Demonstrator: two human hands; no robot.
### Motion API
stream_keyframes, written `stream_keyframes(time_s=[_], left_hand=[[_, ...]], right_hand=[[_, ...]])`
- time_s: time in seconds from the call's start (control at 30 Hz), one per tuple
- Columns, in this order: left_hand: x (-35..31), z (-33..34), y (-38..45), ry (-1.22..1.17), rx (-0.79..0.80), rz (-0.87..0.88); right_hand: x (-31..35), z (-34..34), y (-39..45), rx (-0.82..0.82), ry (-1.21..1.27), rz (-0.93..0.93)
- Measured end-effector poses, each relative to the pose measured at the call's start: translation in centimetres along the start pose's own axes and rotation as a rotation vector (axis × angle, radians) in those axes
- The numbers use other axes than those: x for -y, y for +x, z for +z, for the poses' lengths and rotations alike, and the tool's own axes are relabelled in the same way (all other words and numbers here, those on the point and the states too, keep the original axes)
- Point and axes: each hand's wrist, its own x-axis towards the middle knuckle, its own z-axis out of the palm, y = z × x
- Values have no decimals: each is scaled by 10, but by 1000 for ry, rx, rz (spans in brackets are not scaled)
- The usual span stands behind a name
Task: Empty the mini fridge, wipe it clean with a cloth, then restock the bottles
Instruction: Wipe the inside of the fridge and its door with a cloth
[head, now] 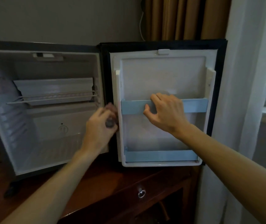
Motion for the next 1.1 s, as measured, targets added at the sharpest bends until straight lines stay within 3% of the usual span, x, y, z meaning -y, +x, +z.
stream_keyframes(time_s=[0.17, 0.27, 0.4, 0.6, 0.73, 0.87, 1.1], left_hand=[[-25, -50, 94, 90, -124, 137], [-25, -55, 109, 122, -146, 153], [-14, -29, 64, 78, -130, 114], [14, 44, -80, 5, 101, -111], [22, 65, -119, -36, 176, -208], [19, 46, -89, 11, 184, -114], [-16, -24, 53, 41, -109, 74]], right_hand=[[0, 0, 0, 3, -17, -3], [-1, 2, 0, -7, -15, 1], [-1, 5, -1, -20, -21, 13], [-1, 5, -1, -26, -4, 13], [-2, 6, -2, -28, 4, 9], [-1, 5, -1, -10, 8, 10], [-1, 5, -1, -7, 5, 7]])
